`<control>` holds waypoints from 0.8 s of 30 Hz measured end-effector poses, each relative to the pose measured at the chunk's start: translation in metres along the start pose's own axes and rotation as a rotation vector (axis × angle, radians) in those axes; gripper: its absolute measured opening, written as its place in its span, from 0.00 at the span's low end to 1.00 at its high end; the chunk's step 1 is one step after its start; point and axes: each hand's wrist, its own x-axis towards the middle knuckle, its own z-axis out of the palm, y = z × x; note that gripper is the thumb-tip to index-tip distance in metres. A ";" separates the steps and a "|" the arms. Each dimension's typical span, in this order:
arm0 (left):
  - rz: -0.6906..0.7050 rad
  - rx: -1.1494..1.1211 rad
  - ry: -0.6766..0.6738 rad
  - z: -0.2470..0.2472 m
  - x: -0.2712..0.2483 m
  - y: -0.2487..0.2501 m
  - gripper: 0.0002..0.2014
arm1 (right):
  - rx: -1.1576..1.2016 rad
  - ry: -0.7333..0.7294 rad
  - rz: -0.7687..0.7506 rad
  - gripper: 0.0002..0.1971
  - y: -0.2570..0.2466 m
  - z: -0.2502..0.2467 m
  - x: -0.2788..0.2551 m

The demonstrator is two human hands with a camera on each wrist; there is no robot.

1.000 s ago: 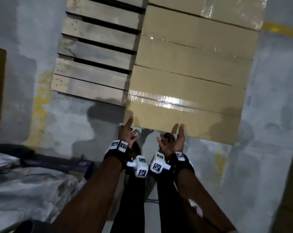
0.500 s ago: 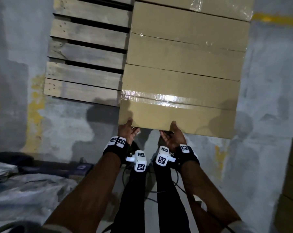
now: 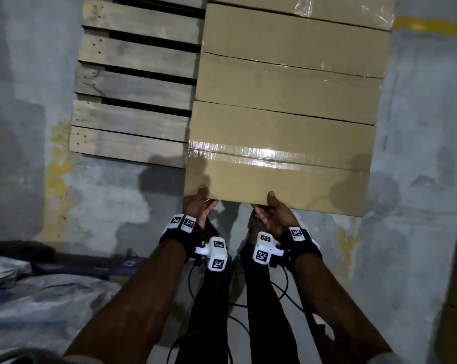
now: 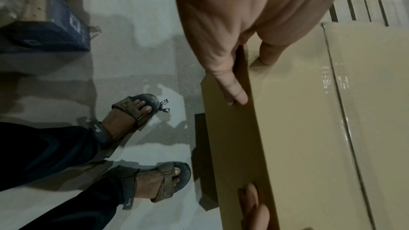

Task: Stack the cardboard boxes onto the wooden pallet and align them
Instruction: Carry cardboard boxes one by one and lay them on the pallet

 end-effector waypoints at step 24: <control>0.023 0.095 -0.003 0.001 0.009 0.005 0.08 | 0.031 0.007 0.033 0.13 -0.003 0.010 0.000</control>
